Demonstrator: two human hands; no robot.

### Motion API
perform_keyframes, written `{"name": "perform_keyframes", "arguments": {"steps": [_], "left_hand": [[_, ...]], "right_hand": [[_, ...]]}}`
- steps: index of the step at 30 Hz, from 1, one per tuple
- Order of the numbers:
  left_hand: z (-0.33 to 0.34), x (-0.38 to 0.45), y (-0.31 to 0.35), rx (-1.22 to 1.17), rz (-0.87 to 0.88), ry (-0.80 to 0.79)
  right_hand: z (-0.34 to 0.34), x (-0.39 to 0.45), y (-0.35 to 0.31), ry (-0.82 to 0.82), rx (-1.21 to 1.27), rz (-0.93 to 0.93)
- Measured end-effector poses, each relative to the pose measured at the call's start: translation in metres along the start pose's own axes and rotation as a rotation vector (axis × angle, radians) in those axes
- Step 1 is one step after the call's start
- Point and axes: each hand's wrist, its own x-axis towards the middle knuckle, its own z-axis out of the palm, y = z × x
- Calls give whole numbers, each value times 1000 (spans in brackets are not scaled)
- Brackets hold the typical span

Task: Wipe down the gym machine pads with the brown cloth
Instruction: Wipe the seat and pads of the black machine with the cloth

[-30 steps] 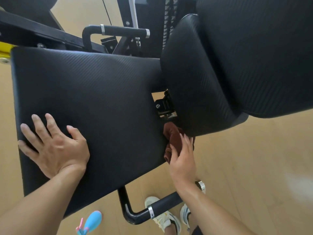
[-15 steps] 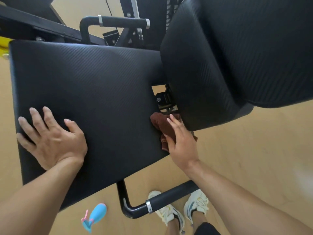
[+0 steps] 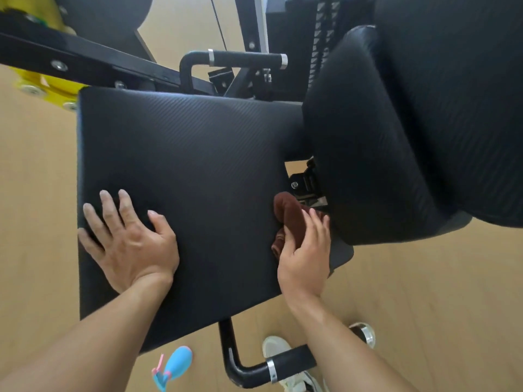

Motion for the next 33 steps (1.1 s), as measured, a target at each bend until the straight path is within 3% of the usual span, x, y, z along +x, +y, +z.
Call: {"name": "perform_keyframes", "arguments": {"steps": [3,9,14,17,19,20,22,25,31,33], "left_hand": [[2,0,-2,8,-1,9],[4,1,-3,7,-8,11],[6,0,-3,16,1,30],[7,0,-3,21,4,33],[8,0,-3,23,8,38],[8,0,-3,23,9,36],[8,0,-3,24,8,32],[6,0,-3,21,5,19],[5,0,-2,5,8,16],[3,0,-1,3,14,11]], "right_hand": [[8,21,-22,-9,61,22],[41,134,-75,-104,20,-113],[55,186,-93,-33,-100,-165],[59,184,-89,-26,-159,-411],[55,194,-87,-103,-252,-638],[51,203,-88,-169,-258,-657],[47,218,-95,-261,-209,-527],[46,220,-98,-260,-148,-326],[38,199,-97,-216,-95,-95],[28,174,-109,-291,-32,-78]]}}
